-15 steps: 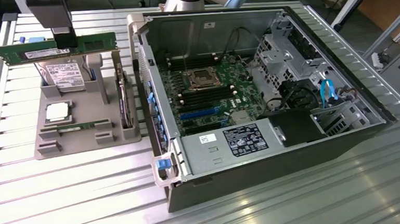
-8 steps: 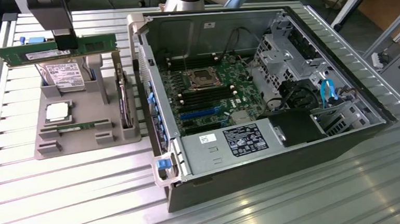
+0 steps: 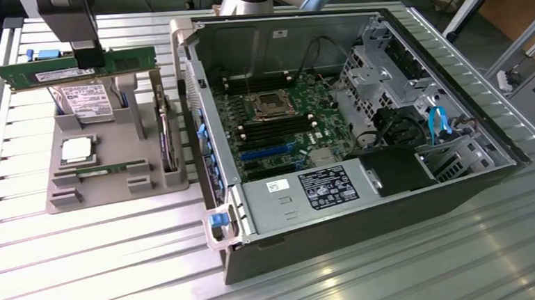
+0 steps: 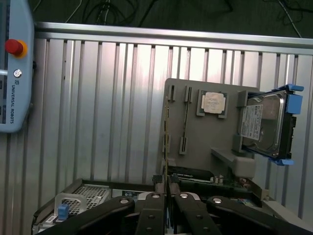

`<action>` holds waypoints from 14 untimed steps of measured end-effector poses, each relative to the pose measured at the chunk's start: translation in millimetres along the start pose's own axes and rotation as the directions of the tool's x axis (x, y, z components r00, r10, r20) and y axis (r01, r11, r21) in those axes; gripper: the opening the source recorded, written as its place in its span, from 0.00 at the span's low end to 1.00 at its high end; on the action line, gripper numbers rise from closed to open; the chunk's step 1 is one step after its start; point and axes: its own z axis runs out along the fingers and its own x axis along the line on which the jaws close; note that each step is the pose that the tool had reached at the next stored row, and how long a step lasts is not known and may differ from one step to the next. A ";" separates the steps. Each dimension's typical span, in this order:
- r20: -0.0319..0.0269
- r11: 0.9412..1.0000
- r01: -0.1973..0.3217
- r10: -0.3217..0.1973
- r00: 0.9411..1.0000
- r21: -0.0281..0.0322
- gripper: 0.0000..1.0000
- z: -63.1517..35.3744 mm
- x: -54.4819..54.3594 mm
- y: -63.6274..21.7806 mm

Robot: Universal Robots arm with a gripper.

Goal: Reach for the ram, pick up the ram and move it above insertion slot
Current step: 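Pick up the ram and move it above insertion slot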

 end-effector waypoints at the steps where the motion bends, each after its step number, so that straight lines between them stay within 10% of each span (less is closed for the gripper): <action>1: 0.000 1.000 0.000 0.000 1.000 0.000 0.14 0.3 0.0 0.0; 14: 0.000 1.000 0.000 0.000 1.000 0.000 0.14 6.8 -0.2 -0.3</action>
